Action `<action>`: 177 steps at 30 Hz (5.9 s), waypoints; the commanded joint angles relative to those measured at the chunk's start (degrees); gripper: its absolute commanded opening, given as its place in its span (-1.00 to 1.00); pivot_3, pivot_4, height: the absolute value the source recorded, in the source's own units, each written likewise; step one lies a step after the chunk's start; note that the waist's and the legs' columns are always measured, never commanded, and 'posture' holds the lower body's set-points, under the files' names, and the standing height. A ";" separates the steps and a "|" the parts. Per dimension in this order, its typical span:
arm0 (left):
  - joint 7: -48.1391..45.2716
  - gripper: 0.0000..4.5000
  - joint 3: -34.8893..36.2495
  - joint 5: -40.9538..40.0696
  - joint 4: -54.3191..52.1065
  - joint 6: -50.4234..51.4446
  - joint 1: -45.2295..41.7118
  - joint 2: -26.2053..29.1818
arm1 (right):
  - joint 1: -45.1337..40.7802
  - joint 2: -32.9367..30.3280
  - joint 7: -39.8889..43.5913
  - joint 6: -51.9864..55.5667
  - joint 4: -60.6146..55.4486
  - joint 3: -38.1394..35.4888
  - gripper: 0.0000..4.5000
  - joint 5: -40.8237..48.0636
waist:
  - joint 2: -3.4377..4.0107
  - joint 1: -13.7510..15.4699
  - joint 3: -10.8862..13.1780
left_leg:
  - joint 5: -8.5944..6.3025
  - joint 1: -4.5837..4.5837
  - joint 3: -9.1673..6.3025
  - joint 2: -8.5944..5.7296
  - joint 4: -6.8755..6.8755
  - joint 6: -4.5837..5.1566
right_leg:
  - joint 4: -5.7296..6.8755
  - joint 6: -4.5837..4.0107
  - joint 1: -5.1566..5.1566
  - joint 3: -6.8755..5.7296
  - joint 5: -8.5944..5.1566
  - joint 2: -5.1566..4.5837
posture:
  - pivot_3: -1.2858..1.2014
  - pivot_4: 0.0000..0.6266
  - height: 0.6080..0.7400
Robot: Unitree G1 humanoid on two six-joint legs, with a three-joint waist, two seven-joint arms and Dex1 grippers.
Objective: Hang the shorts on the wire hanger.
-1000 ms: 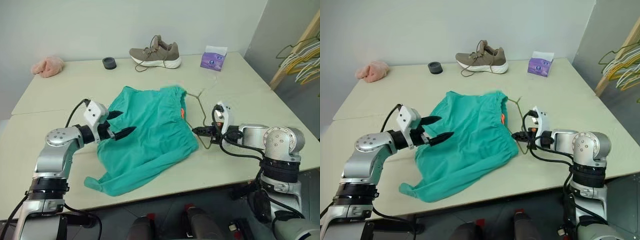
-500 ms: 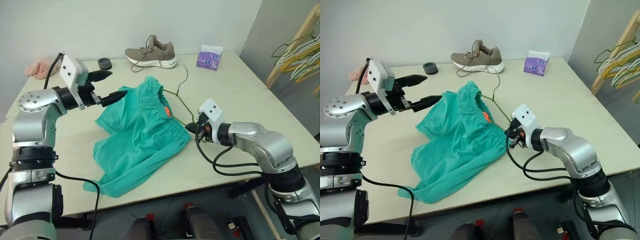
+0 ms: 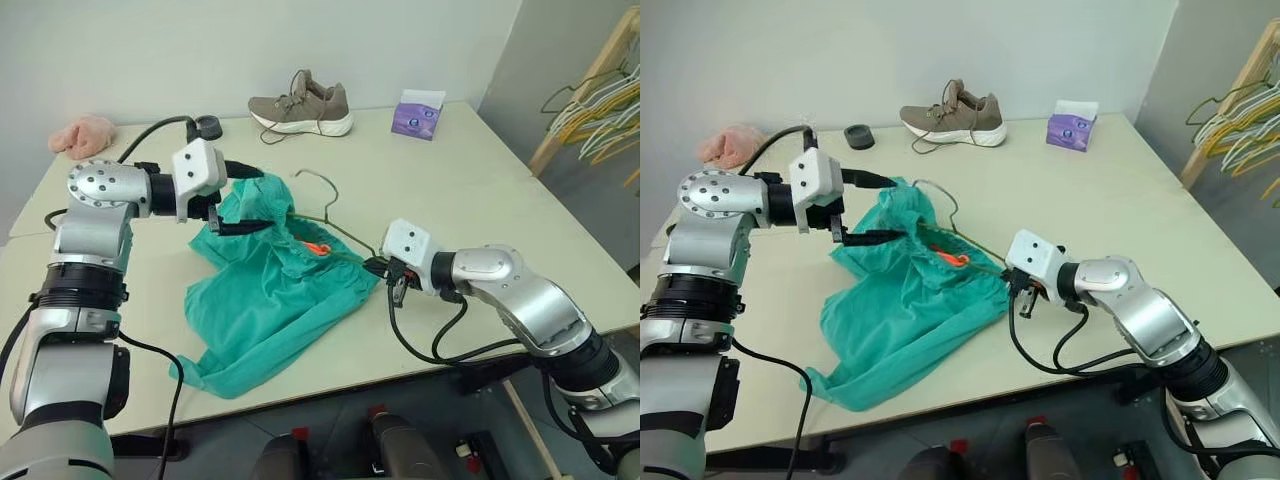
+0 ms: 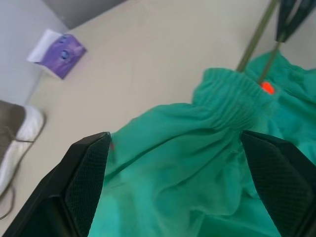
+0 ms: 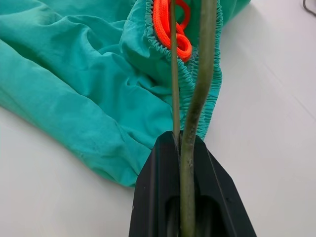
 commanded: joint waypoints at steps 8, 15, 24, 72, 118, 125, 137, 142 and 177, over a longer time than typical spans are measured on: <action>-1.60 0.98 -2.17 4.37 2.51 -3.85 -0.69 0.23 | -3.47 -0.86 5.55 -10.57 -1.19 -1.08 -1.00 -6.02 | -0.05 -0.02 -0.08 | 0.00 -0.08 0.01 0.00 0.01 0.00 | 0.03 0.00 -0.10 -0.01 0.00 0.00 | -0.10 -0.77 1.00; -1.76 0.17 -1.45 2.32 -1.37 0.16 1.31 -2.13 | -3.21 -0.20 7.27 -13.71 -1.99 -1.14 -1.00 -8.27 | -0.08 -0.03 -0.11 | 0.00 -0.10 0.01 -0.02 0.05 0.00 | 0.06 0.00 -0.11 0.00 0.01 -0.01 | -0.11 -0.75 1.00; -2.83 -0.91 -0.83 0.69 -8.37 5.09 4.47 -2.63 | -2.91 1.22 8.29 -17.37 -0.59 -0.83 -1.00 -11.02 | -0.09 -0.21 -0.13 | 0.00 -0.14 0.02 0.00 0.05 -0.01 | 0.11 -0.01 -0.21 0.03 0.01 -0.03 | -0.11 -0.74 1.00; 9.63 -1.00 6.15 -5.75 -17.12 20.07 12.39 -1.68 | 8.76 44.68 -27.55 36.26 5.17 -30.35 0.92 15.51 | -0.19 0.17 -0.28 | 0.02 -0.12 0.03 -0.01 0.08 -0.04 | 0.61 -0.04 -0.45 0.12 -0.01 -0.13 | -0.08 -0.66 1.00; 1.71 -1.00 5.26 -10.86 -22.81 28.02 24.41 17.17 | 12.04 4.73 -13.16 -11.62 6.65 -19.27 -0.98 -2.13 | -0.20 0.21 -0.26 | 0.01 -0.12 0.13 0.01 0.06 -0.02 | 0.55 -0.05 -0.46 0.16 -0.04 0.01 | -0.08 -0.65 1.00; 2.56 -1.00 3.53 -6.21 -21.05 22.34 26.31 18.97 | 11.66 1.15 -8.83 -10.90 2.44 -19.66 -0.98 -1.38 | -0.20 0.24 -0.25 | 0.01 -0.12 0.12 0.02 0.06 -0.02 | 0.55 -0.05 -0.46 0.15 -0.05 0.01 | -0.09 -0.64 1.00; 10.07 -1.00 0.97 -2.04 -21.58 18.69 22.06 11.46 | 2.28 0.52 -1.96 -2.24 -5.89 -10.23 -0.98 -0.99 | -0.21 0.29 -0.25 | 0.01 -0.13 0.11 0.01 0.07 -0.01 | 0.53 -0.05 -0.45 0.12 -0.05 0.05 | -0.10 -0.63 1.00; 9.86 -1.00 1.79 -5.53 -26.62 22.97 22.77 7.65 | 1.85 1.07 -0.45 -3.06 -6.48 -7.93 -0.89 -1.80 | -0.21 0.31 -0.25 | 0.01 -0.14 0.10 0.00 0.08 -0.01 | 0.55 -0.05 -0.45 0.13 -0.05 0.03 | -0.09 -0.64 1.00; 3.63 -1.00 -0.09 -8.59 -33.49 26.30 22.45 4.83 | -6.84 -2.18 22.48 -7.44 5.36 2.85 -0.24 -8.75 | -0.21 0.17 -0.25 | 0.02 -0.13 0.08 0.01 0.09 -0.02 | 0.54 -0.06 -0.45 0.11 -0.06 0.01 | -0.10 -0.68 1.00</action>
